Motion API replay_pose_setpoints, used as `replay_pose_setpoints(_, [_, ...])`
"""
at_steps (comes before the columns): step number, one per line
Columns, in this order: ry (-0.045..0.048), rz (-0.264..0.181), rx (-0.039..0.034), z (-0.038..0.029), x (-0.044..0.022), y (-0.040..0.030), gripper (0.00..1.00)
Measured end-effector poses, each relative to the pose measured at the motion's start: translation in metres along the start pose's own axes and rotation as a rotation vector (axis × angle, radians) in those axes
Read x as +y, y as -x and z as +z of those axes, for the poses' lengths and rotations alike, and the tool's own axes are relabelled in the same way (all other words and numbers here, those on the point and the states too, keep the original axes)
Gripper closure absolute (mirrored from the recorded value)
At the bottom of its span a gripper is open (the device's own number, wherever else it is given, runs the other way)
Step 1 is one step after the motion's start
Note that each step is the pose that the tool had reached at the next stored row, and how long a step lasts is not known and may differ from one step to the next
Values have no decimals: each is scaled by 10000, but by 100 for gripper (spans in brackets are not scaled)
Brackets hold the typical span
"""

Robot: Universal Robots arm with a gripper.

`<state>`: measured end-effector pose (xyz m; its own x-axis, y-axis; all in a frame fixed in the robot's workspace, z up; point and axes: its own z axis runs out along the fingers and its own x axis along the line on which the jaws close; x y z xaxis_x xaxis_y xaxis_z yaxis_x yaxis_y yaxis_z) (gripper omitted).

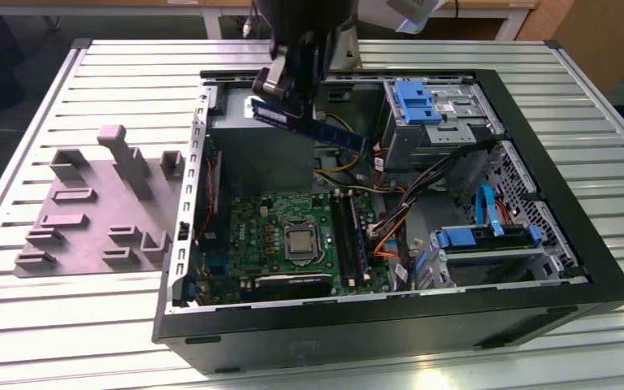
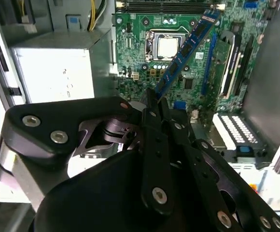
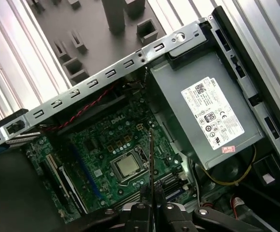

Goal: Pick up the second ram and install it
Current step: 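Insert the second ram into the second slot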

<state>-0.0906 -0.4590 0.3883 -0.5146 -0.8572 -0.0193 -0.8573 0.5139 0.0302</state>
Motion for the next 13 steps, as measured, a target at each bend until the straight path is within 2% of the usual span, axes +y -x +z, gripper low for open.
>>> replay_pose_setpoints(4, [-10,503,-14,4,0,0,86])
replay_pose_setpoints(13, [-11,518,-15,4,0,0,86])
